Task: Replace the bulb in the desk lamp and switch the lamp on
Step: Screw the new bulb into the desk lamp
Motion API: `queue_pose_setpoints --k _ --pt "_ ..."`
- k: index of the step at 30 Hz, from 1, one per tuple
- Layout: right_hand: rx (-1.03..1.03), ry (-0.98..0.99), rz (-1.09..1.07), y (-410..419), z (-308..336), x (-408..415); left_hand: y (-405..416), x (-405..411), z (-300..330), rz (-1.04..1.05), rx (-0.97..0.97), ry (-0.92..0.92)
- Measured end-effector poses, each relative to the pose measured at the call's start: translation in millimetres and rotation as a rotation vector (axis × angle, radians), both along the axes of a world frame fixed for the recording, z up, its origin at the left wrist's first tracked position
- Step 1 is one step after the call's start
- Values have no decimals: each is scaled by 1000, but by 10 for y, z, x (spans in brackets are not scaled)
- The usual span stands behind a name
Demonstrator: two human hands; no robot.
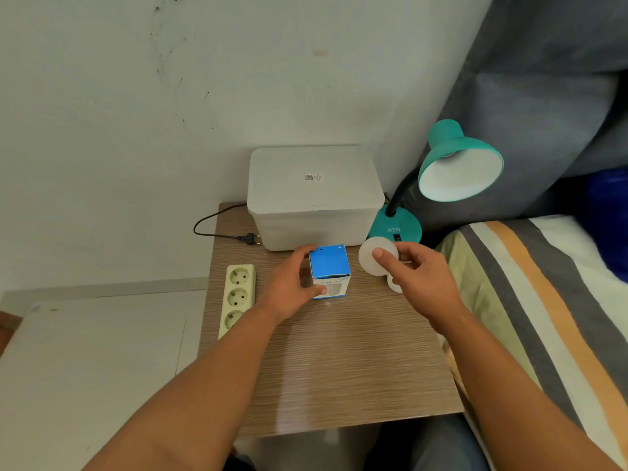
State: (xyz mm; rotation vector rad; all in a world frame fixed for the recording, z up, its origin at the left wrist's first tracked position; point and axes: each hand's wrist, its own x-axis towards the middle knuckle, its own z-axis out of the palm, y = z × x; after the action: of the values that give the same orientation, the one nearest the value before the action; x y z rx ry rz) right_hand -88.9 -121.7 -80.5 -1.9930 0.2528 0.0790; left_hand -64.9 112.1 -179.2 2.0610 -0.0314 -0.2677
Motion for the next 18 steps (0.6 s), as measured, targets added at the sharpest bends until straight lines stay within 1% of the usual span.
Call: queue_pose_setpoints --k 7,12,18 --pt "81 -25 -79 -30 -164 -65 -12 -48 59 -23 155 -35" --pt "206 -105 -147 -80 -120 -124 -15 -118 143 -16 189 -66" --pt "189 -253 -249 -201 91 -228 -156 -203 343 -36 258 -158"
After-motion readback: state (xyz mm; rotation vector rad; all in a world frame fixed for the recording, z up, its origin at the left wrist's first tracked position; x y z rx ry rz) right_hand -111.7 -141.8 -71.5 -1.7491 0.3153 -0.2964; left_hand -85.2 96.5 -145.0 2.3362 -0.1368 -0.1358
